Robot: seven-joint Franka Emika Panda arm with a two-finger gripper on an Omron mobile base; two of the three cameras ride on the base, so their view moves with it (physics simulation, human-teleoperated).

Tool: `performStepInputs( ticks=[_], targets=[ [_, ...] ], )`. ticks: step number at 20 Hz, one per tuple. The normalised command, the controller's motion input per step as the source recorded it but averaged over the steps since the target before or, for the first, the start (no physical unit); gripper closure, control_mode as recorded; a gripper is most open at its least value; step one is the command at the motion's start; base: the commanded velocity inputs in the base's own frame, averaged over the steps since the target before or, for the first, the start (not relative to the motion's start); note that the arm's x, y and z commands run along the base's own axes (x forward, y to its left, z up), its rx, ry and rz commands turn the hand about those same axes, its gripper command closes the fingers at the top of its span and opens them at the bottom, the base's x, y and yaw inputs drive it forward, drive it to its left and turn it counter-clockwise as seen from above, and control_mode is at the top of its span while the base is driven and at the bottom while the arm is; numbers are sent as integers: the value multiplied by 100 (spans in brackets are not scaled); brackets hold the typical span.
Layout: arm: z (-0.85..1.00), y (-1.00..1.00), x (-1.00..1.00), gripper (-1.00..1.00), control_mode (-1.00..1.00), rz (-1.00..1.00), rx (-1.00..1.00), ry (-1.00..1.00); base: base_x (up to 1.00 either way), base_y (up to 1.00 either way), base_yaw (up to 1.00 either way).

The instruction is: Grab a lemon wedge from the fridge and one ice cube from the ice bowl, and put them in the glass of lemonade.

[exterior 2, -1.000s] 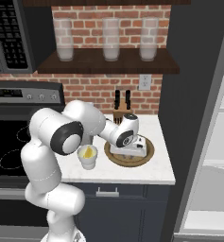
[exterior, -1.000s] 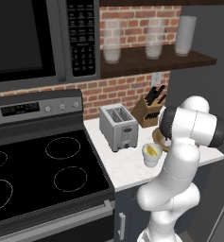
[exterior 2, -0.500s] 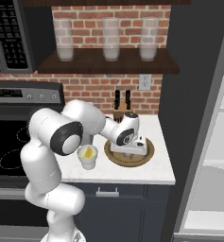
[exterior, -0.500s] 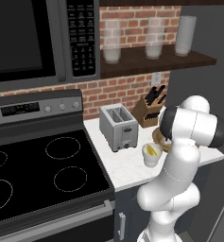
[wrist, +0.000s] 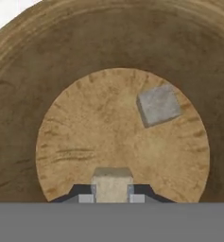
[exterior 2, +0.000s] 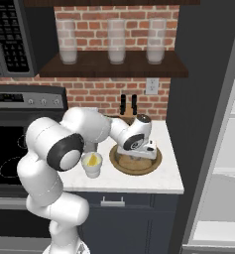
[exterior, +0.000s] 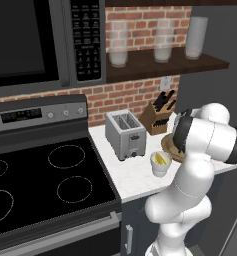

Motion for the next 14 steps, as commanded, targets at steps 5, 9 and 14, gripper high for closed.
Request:
performStepInputs(
  ticks=[5, 9, 14],
  targets=[
    [35, 0, -1, 100, -100, 0, 3, -9, 0, 0, 0],
    [49, 1, -16, 100, -100, 2, 6, -14, 0, 0, 0],
    [41, 31, -47, 100, -100, 8, 5, -9, 0, 0, 0]
  ],
)
